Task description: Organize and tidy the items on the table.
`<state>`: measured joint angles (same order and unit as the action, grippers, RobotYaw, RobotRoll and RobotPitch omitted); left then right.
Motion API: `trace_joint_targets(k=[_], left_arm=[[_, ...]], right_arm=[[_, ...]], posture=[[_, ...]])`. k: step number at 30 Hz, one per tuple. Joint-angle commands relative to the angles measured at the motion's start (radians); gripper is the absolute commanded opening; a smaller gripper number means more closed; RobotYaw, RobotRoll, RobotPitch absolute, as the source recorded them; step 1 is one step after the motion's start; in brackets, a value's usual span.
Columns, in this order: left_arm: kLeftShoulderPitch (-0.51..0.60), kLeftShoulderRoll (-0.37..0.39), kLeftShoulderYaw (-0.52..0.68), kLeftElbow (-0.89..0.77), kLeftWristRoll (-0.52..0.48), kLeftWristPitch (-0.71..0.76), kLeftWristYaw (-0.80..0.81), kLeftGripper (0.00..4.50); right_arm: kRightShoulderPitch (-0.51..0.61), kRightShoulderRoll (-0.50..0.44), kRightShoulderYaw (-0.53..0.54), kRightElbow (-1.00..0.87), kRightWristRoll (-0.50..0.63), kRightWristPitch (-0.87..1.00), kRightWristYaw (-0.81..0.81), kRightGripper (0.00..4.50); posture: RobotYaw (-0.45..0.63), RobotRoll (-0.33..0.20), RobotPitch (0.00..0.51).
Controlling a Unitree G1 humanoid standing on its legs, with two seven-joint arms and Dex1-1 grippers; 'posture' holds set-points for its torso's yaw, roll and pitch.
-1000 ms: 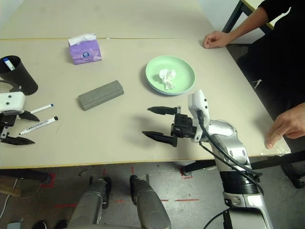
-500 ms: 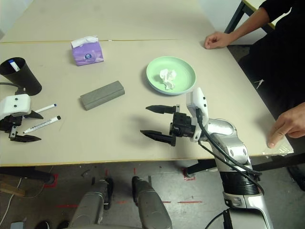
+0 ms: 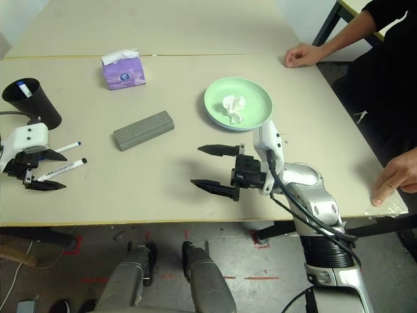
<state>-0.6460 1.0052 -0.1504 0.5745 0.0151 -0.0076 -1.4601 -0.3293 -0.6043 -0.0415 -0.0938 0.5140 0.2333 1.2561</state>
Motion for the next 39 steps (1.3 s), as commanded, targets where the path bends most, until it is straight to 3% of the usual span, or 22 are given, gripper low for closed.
trace_joint_targets(k=[1, 7, 13, 18, 23, 29, 39], left_arm=[[0.019, -0.019, -0.023, 0.012, 0.019, -0.001, 0.004, 2.26], [0.02, -0.018, -0.014, 0.005, 0.01, 0.004, 0.004, 0.29], [0.037, -0.006, 0.001, -0.017, -0.014, 0.028, -0.015, 0.27], [0.048, 0.023, 0.067, -0.117, -0.141, 0.194, -0.116, 0.27], [0.002, 0.078, 0.162, -0.202, -0.335, 0.462, -0.154, 0.27], [-0.074, 0.063, 0.334, -0.208, -0.469, 0.629, -0.03, 0.27], [-0.145, 0.03, 0.546, -0.181, -0.555, 0.61, 0.242, 0.27]], right_arm=[[0.011, -0.01, 0.005, -0.02, 0.012, 0.011, -0.002, 4.5], [-0.006, -0.01, 0.003, -0.015, 0.012, 0.014, -0.003, 4.5], [-0.027, -0.01, 0.002, 0.004, 0.008, 0.012, -0.002, 4.5], [-0.026, -0.007, 0.002, 0.012, 0.011, 0.014, -0.002, 4.5], [-0.028, -0.01, 0.004, 0.012, 0.027, 0.036, 0.009, 4.5], [-0.081, 0.038, -0.05, 0.033, 0.073, 0.092, -0.105, 4.5], [-0.076, 0.081, -0.077, 0.018, 0.057, 0.102, -0.278, 4.5]], posture=[[-0.1, 0.0, 0.245], [-0.1, 0.0, 0.236], [-0.09, 0.0, 0.234], [-0.07, 0.0, 0.236], [-0.06, 0.0, 0.236], [-0.04, 0.0, 0.236], [-0.01, 0.0, 0.236]])
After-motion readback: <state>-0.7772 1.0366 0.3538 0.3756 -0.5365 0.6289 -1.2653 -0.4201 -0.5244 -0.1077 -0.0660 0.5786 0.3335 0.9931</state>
